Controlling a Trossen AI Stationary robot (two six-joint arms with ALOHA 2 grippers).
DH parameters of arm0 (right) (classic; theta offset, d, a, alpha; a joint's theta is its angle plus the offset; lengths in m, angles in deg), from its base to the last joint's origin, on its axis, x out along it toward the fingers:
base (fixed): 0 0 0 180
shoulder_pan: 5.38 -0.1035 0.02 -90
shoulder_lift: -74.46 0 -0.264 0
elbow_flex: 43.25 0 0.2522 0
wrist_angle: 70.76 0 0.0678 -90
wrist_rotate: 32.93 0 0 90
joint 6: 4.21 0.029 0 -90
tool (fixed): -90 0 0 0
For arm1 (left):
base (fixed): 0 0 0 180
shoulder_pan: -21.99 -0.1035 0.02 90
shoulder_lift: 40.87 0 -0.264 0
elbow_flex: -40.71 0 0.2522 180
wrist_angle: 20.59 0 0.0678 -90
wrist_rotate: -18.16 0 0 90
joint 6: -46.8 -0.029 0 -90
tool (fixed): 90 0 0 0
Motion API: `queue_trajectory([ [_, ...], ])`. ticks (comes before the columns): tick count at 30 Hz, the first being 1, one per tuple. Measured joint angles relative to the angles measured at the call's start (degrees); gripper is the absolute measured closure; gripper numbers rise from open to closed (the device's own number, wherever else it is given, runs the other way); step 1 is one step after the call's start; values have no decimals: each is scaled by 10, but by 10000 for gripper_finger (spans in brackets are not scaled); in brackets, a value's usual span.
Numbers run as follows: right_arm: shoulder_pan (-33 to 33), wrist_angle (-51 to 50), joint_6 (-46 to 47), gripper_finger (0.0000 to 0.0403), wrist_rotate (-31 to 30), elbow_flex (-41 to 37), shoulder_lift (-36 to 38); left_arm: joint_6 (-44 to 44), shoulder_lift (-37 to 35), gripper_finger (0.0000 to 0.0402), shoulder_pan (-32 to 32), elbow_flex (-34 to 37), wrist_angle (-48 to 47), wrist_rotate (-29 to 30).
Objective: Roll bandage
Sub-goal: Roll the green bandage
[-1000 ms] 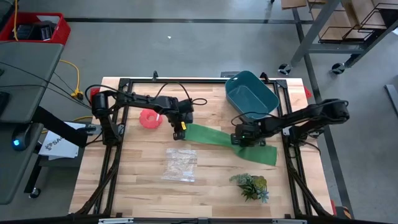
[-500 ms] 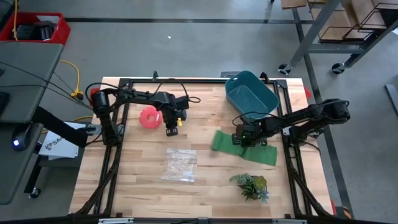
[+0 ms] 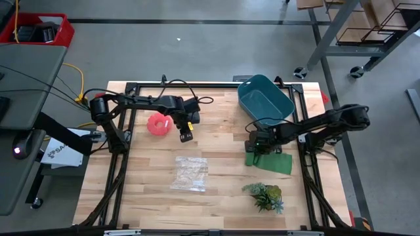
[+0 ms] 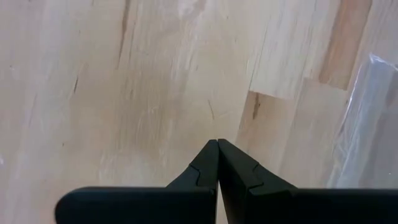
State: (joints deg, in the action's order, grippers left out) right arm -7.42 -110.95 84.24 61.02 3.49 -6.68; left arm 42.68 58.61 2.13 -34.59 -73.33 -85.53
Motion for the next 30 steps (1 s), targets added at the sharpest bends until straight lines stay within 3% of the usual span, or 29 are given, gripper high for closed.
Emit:
queue_trajectory([
  [19,-6,-124,32,403,-15,-1,164,33,0,402,0,0,76,-9],
  [25,-50,-225,79,403,29,0,187,100,0,402,17,-6,218,-75],
  [30,-94,-268,121,403,44,0,185,90,26,402,52,-78,263,-52],
])
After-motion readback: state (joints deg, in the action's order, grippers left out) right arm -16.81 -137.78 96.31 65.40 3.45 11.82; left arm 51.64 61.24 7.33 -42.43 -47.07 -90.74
